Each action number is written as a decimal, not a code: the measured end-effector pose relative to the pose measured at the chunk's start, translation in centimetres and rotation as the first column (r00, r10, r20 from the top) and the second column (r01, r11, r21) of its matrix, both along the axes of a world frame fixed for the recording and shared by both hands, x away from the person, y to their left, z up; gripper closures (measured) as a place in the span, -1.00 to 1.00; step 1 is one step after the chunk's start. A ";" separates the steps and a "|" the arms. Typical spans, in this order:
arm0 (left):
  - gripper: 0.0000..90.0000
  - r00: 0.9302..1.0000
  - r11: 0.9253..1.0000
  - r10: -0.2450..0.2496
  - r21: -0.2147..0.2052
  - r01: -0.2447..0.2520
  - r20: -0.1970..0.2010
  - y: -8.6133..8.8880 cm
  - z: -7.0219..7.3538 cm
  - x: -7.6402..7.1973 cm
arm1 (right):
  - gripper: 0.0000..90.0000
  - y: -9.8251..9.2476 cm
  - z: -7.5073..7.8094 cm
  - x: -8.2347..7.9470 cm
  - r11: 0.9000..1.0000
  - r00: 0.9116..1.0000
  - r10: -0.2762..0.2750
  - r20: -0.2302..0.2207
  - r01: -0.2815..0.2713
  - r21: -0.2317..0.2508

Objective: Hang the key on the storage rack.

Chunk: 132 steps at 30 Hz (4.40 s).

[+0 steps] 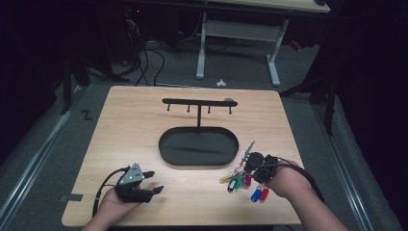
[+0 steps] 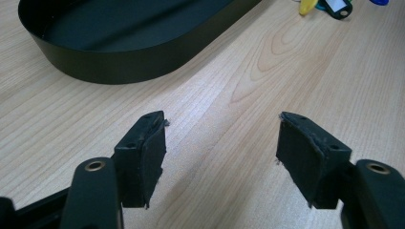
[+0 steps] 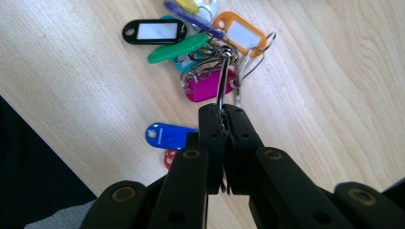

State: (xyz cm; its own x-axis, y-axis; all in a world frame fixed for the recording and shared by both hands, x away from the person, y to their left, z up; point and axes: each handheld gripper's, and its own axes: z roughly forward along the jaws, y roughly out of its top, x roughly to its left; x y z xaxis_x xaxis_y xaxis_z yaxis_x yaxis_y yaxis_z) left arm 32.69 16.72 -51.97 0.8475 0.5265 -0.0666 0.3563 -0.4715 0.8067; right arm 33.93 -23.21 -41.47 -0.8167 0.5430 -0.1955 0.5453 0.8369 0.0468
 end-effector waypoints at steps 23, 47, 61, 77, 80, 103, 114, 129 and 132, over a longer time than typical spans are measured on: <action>-0.23 1.000 1.000 -0.010 0.008 0.010 -0.006 -0.1 0.0 0.0 | 0.94 -0.6 4.7 0.8 0.999 0.998 -0.045 0.047 0.045 0.004; -0.23 1.000 1.000 -0.015 0.011 0.015 -0.007 0.0 0.0 0.0 | 0.94 -0.9 9.3 3.5 0.994 0.994 -0.102 0.030 0.101 0.036; -0.23 1.000 1.000 -0.009 0.014 0.009 -0.008 0.2 -0.1 -0.2 | 0.94 0.1 10.9 5.2 0.994 0.994 -0.104 0.021 0.103 0.029; -0.23 1.000 1.000 0.026 0.012 -0.026 -0.014 1.5 -0.2 -0.8 | 0.94 2.2 12.3 7.9 0.995 0.996 -0.090 0.024 0.089 0.039; -0.23 0.999 0.999 0.036 0.010 -0.036 -0.014 1.8 -0.1 -0.9 | 0.94 2.9 12.5 8.6 0.996 0.996 -0.083 0.023 0.082 0.034; -0.23 0.999 0.999 0.049 -0.001 -0.049 -0.017 2.3 -0.1 -0.9 | 0.95 6.3 13.0 12.5 0.998 0.998 -0.039 0.040 0.037 0.046; -0.23 0.999 0.999 0.051 -0.002 -0.051 -0.014 2.5 -0.1 -1.0 | 0.94 7.7 13.6 14.1 0.998 0.998 -0.034 0.050 0.031 0.061; -0.23 0.998 0.998 0.058 -0.009 -0.058 -0.022 2.8 -0.2 -0.9 | 0.94 7.5 13.3 16.4 0.996 0.997 -0.064 0.046 0.062 0.057; -0.23 0.998 0.998 0.059 -0.009 -0.059 -0.024 2.7 -0.2 -0.9 | 0.94 7.3 13.0 16.8 0.996 0.997 -0.069 0.044 0.066 0.059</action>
State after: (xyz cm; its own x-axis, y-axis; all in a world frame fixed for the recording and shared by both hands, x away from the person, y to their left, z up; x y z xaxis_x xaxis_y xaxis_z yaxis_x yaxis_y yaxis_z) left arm 31.81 19.46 -52.17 0.8132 0.5746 -0.0917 0.4023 -0.4413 0.8021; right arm 50.69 -15.93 -28.48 -0.7688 0.6079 -0.1986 0.5964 0.7936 0.1202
